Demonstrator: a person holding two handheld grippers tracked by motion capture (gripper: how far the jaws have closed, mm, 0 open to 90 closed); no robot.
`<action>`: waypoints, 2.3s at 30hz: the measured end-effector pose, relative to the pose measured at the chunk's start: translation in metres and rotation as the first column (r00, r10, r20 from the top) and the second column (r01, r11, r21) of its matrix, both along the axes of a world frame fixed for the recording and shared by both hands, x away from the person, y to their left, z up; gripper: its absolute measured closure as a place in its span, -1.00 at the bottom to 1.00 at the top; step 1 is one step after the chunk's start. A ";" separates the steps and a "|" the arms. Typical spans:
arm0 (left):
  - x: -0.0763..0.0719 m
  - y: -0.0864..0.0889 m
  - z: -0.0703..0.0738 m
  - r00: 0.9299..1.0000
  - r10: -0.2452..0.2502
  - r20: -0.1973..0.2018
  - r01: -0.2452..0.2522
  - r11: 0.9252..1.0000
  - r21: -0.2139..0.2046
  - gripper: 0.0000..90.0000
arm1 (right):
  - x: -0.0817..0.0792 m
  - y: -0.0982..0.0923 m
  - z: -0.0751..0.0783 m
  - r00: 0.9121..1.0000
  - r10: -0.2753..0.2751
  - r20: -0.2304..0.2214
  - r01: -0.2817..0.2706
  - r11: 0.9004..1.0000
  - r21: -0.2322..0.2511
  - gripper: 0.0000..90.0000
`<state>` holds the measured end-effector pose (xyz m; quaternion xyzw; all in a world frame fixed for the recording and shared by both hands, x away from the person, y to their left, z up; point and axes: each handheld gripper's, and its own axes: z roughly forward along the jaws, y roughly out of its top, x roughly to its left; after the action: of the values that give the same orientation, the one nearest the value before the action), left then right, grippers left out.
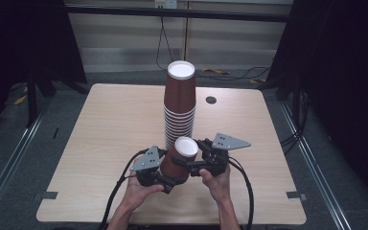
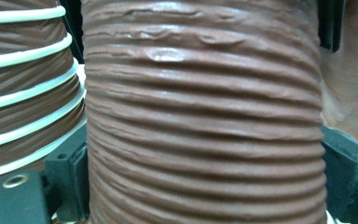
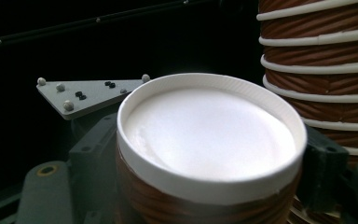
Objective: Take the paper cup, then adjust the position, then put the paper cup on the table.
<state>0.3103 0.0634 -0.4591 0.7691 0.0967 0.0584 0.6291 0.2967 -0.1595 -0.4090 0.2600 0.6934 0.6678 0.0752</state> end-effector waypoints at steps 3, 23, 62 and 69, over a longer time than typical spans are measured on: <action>0.001 -0.001 0.000 1.000 -0.010 -0.006 0.010 1.000 0.015 -0.75 | 0.001 0.002 0.000 1.000 0.001 -0.005 -0.001 1.000 -0.011 -0.69; 0.007 0.014 0.003 0.999 0.034 -0.028 -0.032 0.996 0.080 -0.74 | -0.002 -0.013 0.003 0.999 -0.026 -0.018 0.025 0.999 -0.039 -0.70; 0.017 0.023 0.014 1.000 -0.007 -0.018 0.012 0.955 0.295 -0.73 | -0.010 -0.036 -0.008 0.996 -0.049 -0.078 0.031 0.976 -0.216 -0.69; 0.019 0.026 0.013 1.000 -0.010 -0.015 0.015 0.939 0.345 -0.73 | -0.009 -0.036 -0.011 0.994 -0.038 -0.098 0.012 0.967 -0.256 -0.69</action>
<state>0.3297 0.0889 -0.4456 0.8683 0.0843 0.0654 0.4844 0.2873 -0.1954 -0.4196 0.2906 0.7731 0.5580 0.0809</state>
